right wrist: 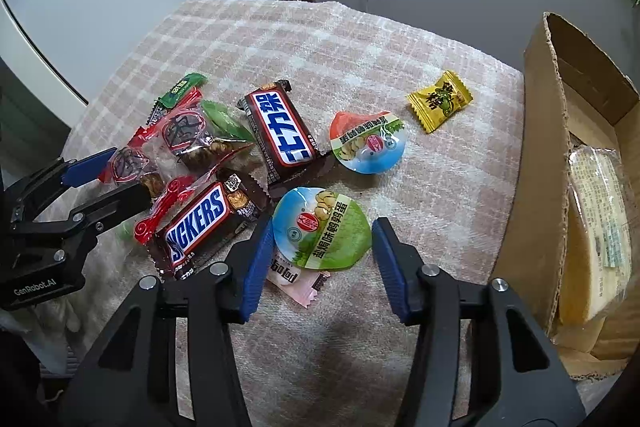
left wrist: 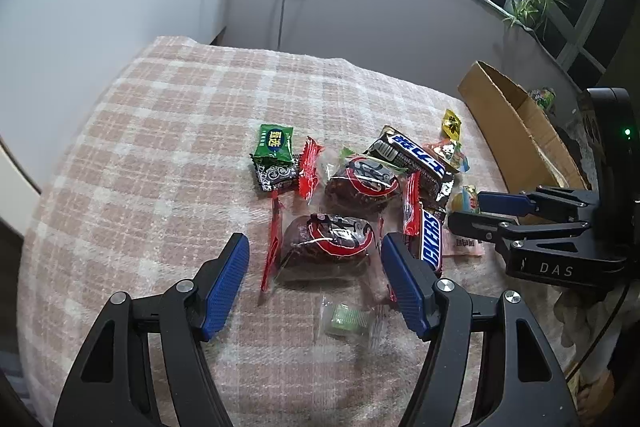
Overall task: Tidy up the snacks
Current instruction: 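Close the right tool on the green jelly cup while the left tool grasps a red-wrapped snack, then carry the jelly cup and red snack into the box with both tools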
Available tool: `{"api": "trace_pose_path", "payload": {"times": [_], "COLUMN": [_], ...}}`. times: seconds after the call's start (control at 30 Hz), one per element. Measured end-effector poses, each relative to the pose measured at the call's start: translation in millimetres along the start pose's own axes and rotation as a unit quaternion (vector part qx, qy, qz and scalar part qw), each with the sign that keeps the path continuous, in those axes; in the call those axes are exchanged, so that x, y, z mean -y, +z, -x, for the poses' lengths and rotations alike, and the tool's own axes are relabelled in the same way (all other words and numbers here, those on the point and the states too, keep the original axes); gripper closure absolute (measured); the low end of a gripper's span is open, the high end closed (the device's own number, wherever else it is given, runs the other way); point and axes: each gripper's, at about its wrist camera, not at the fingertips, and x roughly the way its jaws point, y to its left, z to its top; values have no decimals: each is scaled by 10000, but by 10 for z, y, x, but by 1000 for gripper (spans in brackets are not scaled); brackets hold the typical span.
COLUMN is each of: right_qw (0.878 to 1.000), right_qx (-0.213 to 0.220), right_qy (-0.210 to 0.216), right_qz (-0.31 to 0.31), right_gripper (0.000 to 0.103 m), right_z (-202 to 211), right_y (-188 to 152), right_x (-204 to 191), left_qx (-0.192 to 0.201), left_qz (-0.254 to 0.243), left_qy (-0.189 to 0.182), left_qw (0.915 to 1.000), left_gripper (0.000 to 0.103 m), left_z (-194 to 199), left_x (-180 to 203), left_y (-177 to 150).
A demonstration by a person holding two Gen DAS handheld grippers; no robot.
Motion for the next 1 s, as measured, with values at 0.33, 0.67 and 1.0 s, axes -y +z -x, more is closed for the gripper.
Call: {"api": "trace_pose_path", "payload": {"times": [0.33,0.67,1.0], "right_qw": [9999,9995,9977], "right_qx": [61,287,643], "right_qy": [51,122,207], "right_qz": [76,8,-27], "right_gripper": [65,66,66], "right_z": [19,196,528], "right_y": [-1,-25,-15], "right_x": [-24,2,52], "left_qx": [80,235,490], "left_qz": [-101,-64,-148], "left_qy": [-72,-73,-218], "left_qw": [9999,9997,9985], "left_gripper": [49,50,50], "left_z": [16,147,344], "left_x": [28,37,175], "left_y": [5,9,134]}}
